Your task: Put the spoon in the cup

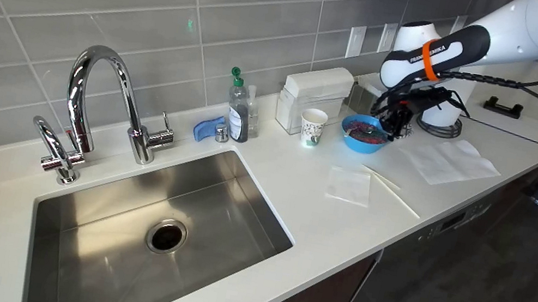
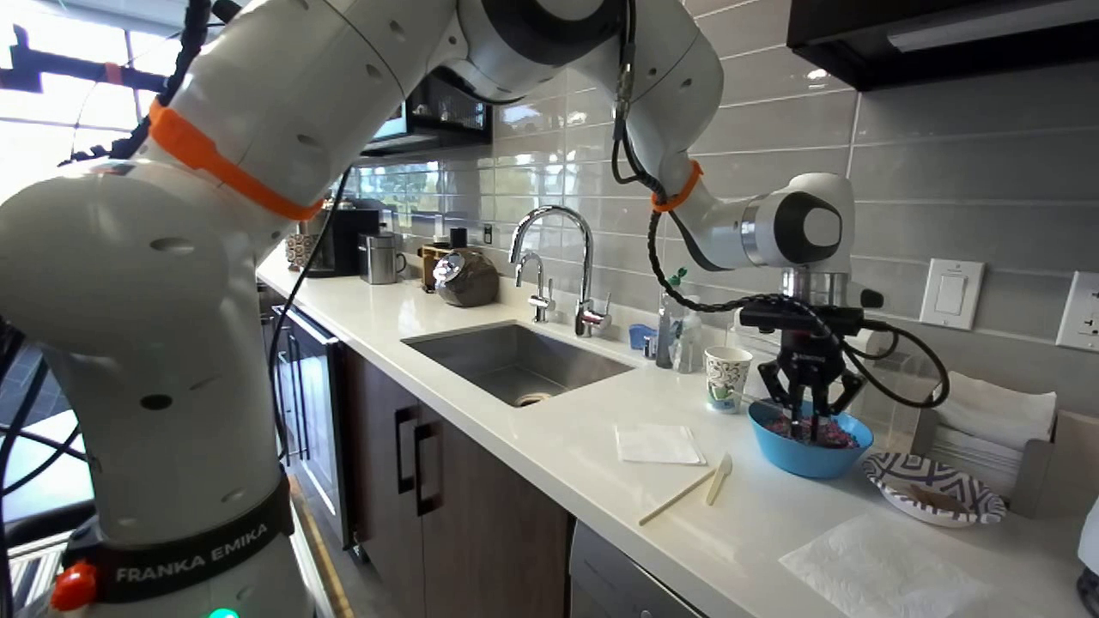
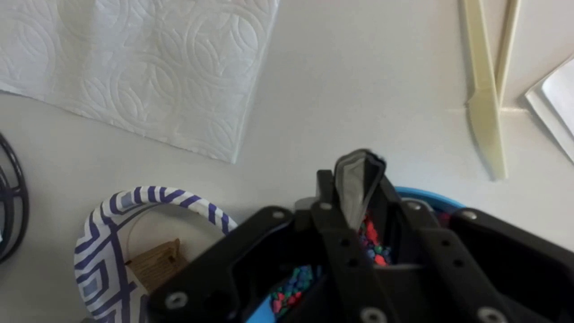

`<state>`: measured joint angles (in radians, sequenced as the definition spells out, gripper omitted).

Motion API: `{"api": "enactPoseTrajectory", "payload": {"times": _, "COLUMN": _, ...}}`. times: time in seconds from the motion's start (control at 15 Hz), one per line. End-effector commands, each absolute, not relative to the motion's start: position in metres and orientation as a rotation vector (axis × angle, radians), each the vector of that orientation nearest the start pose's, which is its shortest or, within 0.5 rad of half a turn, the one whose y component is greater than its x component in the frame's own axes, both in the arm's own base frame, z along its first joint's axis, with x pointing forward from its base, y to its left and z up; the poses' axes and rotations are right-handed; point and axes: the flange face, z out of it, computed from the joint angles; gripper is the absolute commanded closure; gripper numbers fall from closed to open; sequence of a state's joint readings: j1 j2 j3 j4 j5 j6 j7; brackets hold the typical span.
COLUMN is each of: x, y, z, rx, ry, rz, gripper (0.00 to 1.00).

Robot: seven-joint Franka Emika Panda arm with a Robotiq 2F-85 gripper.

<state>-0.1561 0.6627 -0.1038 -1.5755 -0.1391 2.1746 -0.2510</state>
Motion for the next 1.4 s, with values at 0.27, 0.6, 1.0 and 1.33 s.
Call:
{"api": "enactPoseTrajectory", "payload": {"times": 0.27, "x": 0.674, "y": -0.157, "z": 0.277, "rx": -3.339, "ry": -0.331, "rz": 0.167, "gripper": 0.94}}
{"api": "enactPoseTrajectory", "payload": {"times": 0.6, "x": 0.673, "y": -0.154, "z": 0.293, "rx": -3.353, "ry": -0.455, "rz": 0.179, "gripper": 0.94}}
{"api": "enactPoseTrajectory", "payload": {"times": 1.0, "x": 0.668, "y": -0.159, "z": 0.309, "rx": -3.332, "ry": -0.599, "rz": 0.231, "gripper": 0.94}}
{"api": "enactPoseTrajectory", "payload": {"times": 1.33, "x": 0.663, "y": -0.158, "z": 0.319, "rx": -3.325, "ry": -0.753, "rz": 0.342, "gripper": 0.94}}
